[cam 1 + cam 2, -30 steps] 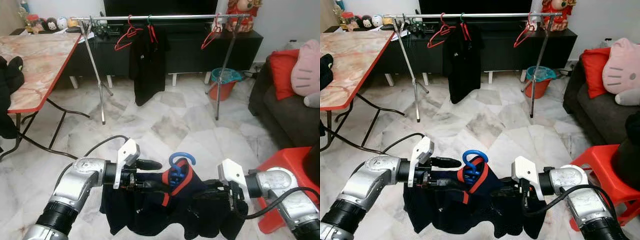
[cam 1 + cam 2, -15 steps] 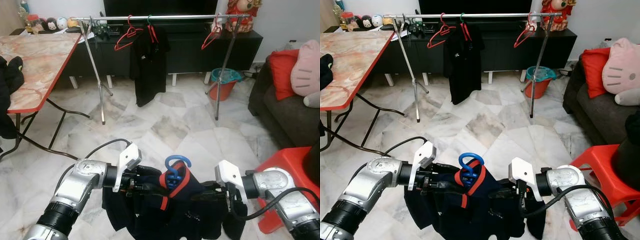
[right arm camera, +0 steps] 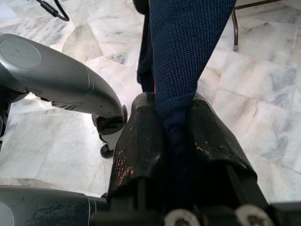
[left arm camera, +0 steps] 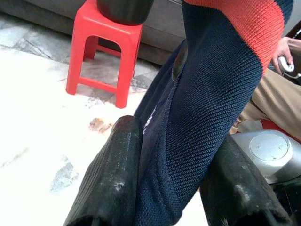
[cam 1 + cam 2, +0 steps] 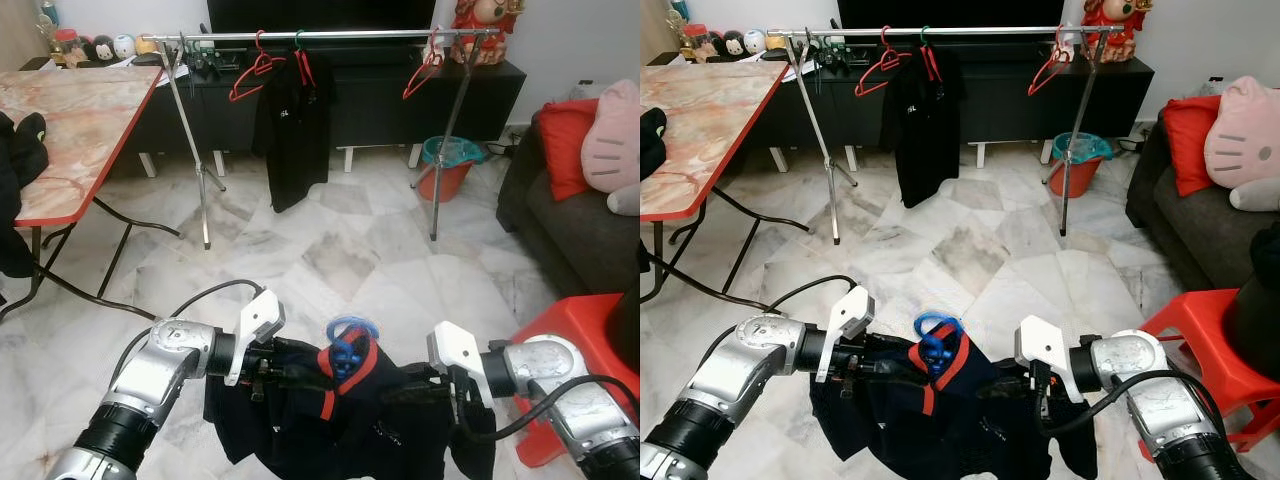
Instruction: Hang hanger
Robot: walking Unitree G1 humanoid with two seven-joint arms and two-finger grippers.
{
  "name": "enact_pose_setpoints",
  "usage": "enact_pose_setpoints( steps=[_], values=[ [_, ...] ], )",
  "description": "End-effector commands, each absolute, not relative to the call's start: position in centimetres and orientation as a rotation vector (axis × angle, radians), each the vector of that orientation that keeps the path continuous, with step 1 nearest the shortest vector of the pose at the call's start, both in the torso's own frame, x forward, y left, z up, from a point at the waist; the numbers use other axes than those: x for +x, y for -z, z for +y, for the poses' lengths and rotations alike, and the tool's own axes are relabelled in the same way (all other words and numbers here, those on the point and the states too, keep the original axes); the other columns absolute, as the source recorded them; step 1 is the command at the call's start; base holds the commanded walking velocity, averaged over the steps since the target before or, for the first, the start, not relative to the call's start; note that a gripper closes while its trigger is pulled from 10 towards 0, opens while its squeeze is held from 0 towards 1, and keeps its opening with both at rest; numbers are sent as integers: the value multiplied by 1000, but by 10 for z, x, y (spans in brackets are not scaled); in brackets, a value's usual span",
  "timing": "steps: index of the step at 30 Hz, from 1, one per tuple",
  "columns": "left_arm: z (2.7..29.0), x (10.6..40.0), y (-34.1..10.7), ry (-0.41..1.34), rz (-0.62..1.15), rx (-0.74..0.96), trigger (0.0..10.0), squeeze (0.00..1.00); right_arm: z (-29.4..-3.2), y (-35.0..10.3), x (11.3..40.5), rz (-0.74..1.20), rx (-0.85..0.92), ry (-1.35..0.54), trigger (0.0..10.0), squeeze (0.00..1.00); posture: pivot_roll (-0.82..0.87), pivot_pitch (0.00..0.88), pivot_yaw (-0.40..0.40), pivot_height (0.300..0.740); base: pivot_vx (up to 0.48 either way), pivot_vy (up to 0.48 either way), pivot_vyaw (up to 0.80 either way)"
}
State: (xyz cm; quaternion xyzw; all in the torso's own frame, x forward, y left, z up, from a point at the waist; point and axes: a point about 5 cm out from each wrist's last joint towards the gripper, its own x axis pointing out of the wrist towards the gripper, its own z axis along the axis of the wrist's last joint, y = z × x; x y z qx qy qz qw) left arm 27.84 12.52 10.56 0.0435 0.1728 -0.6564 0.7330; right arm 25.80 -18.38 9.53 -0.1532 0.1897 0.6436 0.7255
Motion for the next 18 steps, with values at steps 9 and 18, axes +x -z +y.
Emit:
enact_pose_setpoints(
  steps=[9, 18],
  values=[
    [121, 276, -103, 1475, 398, 97, 0, 0, -173, -112, 268, 311, -348, -1425, 10000, 0, -197, 0, -25, 740, 0, 0, 0],
    [122, 276, -103, 1465, 397, 94, 0, 0, -174, -111, 270, 314, -348, -1408, 10000, 0, -196, 0, -21, 740, 0, 0, 0]
  ],
)
